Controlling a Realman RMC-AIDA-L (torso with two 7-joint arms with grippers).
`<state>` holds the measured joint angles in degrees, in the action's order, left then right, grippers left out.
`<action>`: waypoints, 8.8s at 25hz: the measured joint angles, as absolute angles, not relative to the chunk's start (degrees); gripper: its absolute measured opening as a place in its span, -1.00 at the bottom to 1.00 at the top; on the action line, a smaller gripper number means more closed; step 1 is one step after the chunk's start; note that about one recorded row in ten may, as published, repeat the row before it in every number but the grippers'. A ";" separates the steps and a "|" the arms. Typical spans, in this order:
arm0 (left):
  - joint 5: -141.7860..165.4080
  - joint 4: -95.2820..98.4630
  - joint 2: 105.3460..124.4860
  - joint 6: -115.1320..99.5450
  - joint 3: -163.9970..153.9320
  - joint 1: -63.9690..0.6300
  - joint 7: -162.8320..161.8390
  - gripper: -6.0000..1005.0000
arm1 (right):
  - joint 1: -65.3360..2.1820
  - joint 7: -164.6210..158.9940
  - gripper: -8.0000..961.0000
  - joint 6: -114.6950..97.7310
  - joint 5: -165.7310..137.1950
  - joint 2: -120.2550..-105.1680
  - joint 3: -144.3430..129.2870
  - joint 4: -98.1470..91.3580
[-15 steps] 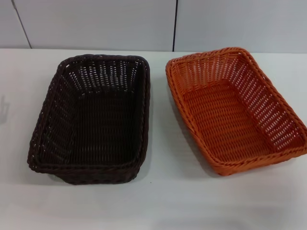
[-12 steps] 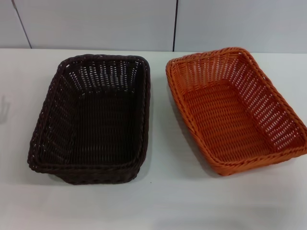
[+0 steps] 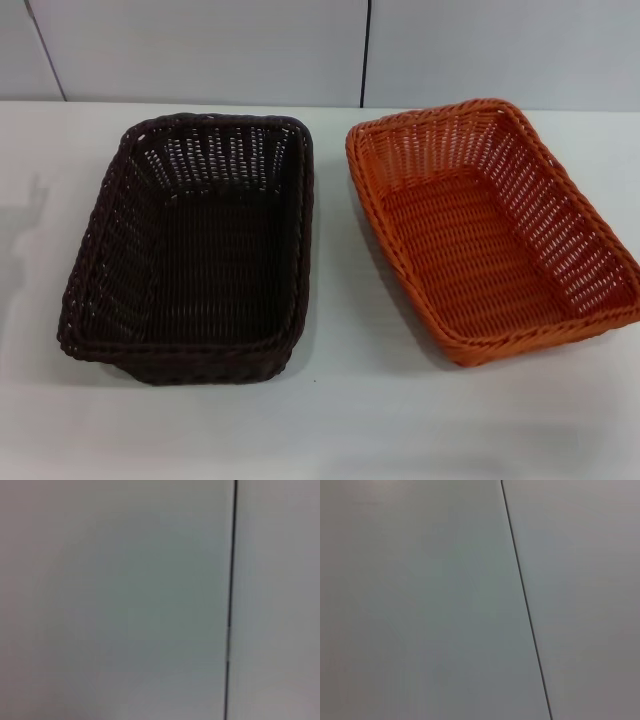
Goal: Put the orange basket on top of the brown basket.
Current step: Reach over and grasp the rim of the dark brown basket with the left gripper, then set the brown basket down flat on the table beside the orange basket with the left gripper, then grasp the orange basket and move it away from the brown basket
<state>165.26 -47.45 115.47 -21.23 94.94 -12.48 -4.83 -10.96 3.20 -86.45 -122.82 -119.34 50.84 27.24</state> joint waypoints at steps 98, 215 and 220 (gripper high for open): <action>154.28 -92.24 117.87 77.11 107.82 -29.11 47.38 -0.34 | -12.67 3.08 0.73 -83.31 -122.50 -119.27 50.36 24.61; 146.21 -41.80 117.98 -68.57 78.57 -9.66 11.23 0.52 | -16.78 -3.43 0.73 -84.84 -123.75 -116.88 52.99 31.37; 146.02 -30.95 118.05 -68.10 79.97 -10.15 7.02 0.52 | -18.33 -3.05 0.73 -56.67 -128.46 -109.04 60.14 50.61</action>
